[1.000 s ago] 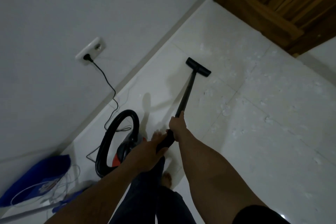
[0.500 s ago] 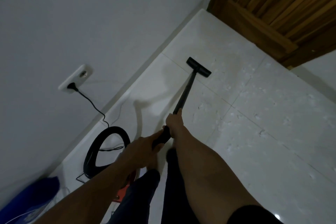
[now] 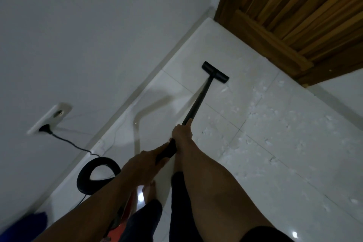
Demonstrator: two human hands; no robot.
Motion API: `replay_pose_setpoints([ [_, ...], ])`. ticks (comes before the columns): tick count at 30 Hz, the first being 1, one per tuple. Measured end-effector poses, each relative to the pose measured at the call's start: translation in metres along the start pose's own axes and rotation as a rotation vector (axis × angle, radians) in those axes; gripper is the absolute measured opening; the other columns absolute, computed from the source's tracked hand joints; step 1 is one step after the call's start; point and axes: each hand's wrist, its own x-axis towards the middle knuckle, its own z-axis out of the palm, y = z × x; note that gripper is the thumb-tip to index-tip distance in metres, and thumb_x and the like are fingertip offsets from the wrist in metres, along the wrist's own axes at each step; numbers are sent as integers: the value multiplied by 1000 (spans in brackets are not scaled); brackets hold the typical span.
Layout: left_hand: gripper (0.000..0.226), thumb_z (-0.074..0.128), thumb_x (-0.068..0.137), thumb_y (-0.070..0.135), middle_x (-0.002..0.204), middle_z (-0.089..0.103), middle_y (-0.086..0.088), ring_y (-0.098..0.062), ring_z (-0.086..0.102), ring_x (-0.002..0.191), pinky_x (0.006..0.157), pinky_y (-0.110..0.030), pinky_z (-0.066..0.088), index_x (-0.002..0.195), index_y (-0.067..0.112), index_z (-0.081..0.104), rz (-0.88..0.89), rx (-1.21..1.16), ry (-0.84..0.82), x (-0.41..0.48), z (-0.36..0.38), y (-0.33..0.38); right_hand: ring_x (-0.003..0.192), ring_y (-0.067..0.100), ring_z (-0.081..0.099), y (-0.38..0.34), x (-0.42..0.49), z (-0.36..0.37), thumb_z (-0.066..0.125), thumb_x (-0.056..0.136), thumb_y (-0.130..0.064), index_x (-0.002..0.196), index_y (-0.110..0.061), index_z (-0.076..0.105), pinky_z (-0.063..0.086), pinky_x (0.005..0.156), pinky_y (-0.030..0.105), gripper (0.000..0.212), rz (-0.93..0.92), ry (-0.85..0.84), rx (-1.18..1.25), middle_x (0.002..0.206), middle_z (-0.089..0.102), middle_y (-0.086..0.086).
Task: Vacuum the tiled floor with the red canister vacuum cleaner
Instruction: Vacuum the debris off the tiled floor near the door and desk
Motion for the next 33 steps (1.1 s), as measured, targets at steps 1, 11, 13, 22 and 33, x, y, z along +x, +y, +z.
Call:
replay_pose_setpoints([
  [1, 54, 34, 103, 56, 72, 65, 7, -3, 61, 53, 56, -17, 49, 152, 52, 12, -4, 0, -3, 11, -3, 7, 77, 25, 65, -8, 8, -6, 43, 100, -24, 154, -43, -2, 60, 68, 42, 73, -3, 6, 4, 105, 59, 13],
  [11, 57, 36, 103, 52, 75, 66, 4, -9, 64, 58, 63, -26, 57, 155, 49, 12, -37, 59, -79, 76, -32, 52, 81, 27, 66, -57, 52, -48, 45, 97, -20, 153, -42, -5, 60, 73, 44, 77, -54, 85, -16, 115, 61, 17],
  [13, 56, 35, 103, 52, 78, 67, 3, -10, 65, 60, 66, -27, 58, 154, 50, 12, -35, 73, -91, 83, -36, 60, 82, 26, 66, -64, 59, -56, 45, 98, -19, 153, -41, -5, 60, 72, 41, 78, -57, 88, -19, 115, 62, 17],
  [22, 56, 37, 104, 50, 78, 66, 5, -10, 66, 62, 69, -30, 59, 155, 47, 15, 8, 92, -109, 118, -50, 83, 102, 34, 63, -89, 77, -82, 41, 99, -13, 152, -31, 14, 54, 81, 38, 62, -129, 56, 143, 130, 52, 20],
  [33, 54, 37, 104, 49, 67, 59, 4, -6, 56, 49, 55, -22, 51, 154, 48, 15, 31, 77, -137, 150, -60, 105, 81, 25, 65, -112, 100, -101, 40, 102, -27, 154, -42, 1, 59, 76, 44, 67, -38, 166, 88, 115, 61, 16],
])
